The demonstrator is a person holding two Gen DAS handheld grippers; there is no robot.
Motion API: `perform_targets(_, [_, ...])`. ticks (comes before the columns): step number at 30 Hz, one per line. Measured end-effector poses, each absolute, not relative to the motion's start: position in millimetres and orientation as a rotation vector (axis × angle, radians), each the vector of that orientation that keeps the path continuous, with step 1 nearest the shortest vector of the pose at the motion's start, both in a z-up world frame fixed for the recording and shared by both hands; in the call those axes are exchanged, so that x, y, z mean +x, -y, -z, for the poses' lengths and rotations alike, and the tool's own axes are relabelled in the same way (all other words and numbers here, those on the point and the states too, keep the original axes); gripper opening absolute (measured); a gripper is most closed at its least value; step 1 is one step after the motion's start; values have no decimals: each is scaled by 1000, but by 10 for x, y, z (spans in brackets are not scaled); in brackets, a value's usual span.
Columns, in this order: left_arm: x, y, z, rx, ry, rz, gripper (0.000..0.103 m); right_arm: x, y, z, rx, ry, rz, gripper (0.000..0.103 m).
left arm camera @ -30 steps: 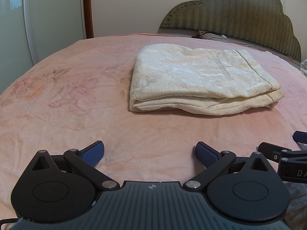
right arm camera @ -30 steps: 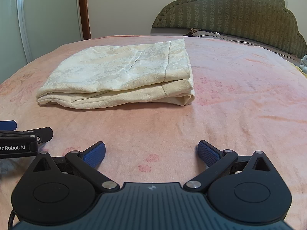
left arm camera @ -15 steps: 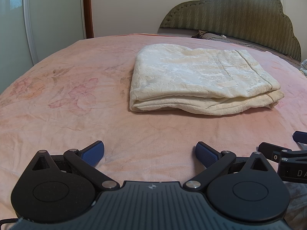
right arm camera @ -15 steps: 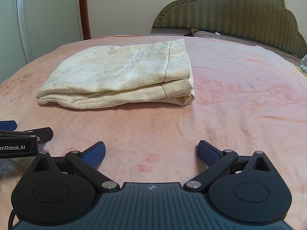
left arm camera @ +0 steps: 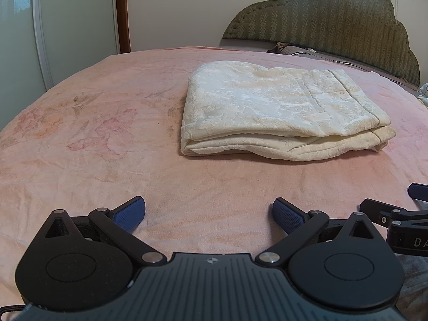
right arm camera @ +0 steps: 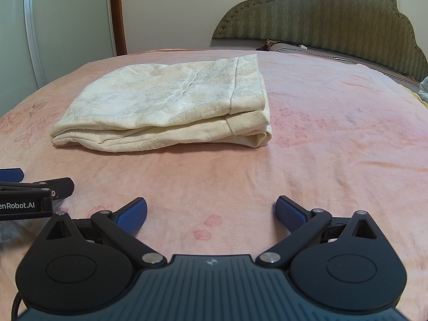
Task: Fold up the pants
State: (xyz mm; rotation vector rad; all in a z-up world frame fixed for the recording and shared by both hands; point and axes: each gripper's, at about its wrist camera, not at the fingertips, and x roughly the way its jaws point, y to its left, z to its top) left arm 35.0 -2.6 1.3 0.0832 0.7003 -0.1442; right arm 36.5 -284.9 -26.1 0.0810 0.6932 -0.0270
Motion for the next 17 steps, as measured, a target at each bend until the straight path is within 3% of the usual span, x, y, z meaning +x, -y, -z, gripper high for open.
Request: perform_targets(17, [342, -54, -61, 55, -685, 178, 103, 364, 2867, 259, 82, -693, 25, 103])
